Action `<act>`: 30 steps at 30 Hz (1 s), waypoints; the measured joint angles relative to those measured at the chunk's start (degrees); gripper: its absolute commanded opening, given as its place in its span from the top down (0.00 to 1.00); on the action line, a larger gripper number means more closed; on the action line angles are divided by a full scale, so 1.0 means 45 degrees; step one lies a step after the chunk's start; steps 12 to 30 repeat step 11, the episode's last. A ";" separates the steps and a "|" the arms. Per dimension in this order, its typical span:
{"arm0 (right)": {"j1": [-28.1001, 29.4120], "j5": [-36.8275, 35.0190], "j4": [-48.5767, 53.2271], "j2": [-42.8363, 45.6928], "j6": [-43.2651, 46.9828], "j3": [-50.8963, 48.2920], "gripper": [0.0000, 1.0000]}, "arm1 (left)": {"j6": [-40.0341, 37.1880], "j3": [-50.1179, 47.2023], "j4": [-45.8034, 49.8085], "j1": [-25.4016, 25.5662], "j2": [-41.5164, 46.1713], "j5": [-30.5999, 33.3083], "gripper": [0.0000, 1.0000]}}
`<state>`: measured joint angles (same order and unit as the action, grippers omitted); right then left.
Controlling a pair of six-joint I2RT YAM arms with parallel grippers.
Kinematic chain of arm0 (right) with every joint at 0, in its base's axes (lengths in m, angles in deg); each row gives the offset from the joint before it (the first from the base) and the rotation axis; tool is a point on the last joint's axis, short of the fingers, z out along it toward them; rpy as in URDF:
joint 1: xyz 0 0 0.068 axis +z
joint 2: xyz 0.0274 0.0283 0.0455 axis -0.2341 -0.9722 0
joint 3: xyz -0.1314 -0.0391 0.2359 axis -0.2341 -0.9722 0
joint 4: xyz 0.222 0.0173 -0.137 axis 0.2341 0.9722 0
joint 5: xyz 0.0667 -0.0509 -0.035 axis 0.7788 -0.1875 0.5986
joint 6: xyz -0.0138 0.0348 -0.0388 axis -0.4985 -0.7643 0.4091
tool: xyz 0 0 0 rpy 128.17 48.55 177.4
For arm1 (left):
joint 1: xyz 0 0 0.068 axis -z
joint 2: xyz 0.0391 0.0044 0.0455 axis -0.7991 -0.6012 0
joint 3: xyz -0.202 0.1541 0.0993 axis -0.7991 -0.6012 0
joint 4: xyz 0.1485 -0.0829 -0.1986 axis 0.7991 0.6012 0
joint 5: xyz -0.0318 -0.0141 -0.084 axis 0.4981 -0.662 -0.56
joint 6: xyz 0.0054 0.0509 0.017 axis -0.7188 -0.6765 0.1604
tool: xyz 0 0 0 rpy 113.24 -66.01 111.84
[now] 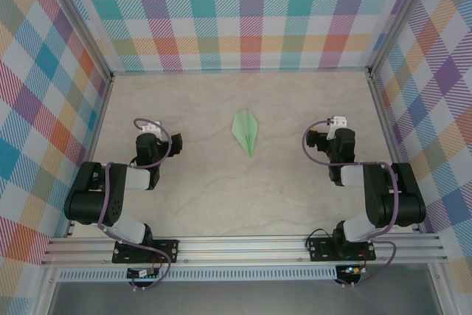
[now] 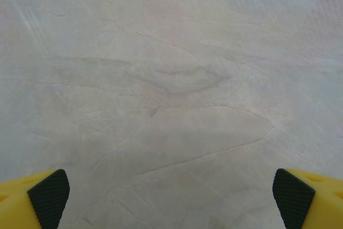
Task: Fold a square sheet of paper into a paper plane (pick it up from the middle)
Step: Reset both arms
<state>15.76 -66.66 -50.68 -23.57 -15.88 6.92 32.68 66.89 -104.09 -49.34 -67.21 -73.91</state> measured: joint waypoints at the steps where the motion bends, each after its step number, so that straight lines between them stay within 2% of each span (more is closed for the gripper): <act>1: 0.0000 0.0005 0.0000 0.0005 0.0000 0.0000 0.00 | -0.0024 0.0029 0.0005 0.0000 0.0000 -0.0029 0.00; 30: 0.0000 0.0029 -0.0010 0.0000 0.0005 0.0000 0.00 | -0.0141 0.0049 0.0175 0.0000 -0.0024 -0.0233 0.00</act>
